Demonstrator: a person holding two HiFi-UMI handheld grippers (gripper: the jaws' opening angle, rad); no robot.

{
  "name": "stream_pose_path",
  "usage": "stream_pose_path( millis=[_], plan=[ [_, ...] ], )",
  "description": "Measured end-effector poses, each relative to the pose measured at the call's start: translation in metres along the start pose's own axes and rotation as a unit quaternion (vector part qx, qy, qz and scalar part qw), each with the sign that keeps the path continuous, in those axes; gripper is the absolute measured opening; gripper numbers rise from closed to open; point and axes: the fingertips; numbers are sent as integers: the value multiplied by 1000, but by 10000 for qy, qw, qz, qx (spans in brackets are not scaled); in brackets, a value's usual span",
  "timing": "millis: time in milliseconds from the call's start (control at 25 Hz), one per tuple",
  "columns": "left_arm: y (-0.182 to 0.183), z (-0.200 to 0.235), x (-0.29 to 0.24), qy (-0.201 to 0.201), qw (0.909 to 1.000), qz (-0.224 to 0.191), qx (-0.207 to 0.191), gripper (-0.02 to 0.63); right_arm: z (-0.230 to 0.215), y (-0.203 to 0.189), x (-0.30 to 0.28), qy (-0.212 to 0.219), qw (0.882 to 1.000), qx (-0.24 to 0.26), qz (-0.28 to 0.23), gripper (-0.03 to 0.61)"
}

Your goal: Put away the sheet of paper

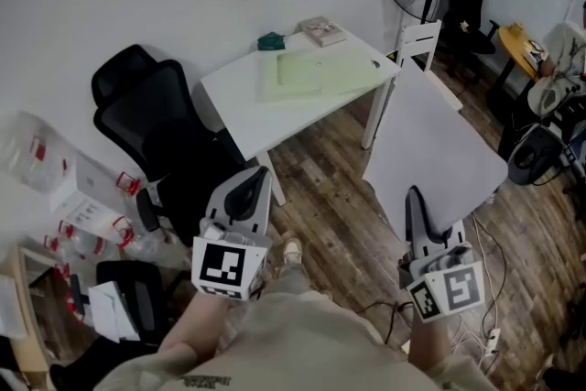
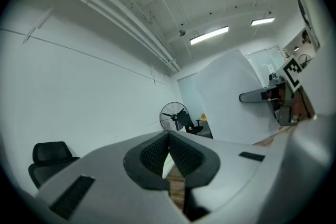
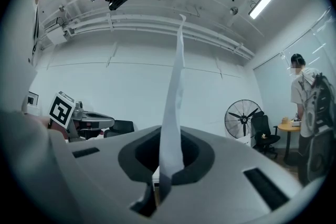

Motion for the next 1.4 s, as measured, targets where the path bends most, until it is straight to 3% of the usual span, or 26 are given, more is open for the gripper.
stream_pose_path(
  millis=[320, 720, 1400],
  plan=[
    [-15, 12, -26, -21, 10000, 74, -4, 20, -14, -20, -26, -47, 9999, -82, 79, 23],
    [-47, 45, -99, -170, 9996, 173, 126, 20, -48, -49, -97, -148, 9993, -64, 345, 23],
    [-103, 150, -252, -336, 9979, 518, 196, 20, -103, -108, -269, -291, 9952, -153, 921, 23]
  ],
)
Point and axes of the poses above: the fingertips, and each gripper's own axes: x backward along the fingers, z to its left, y out of its top, and after that the axes turned 6 degrees about -z, right-handed
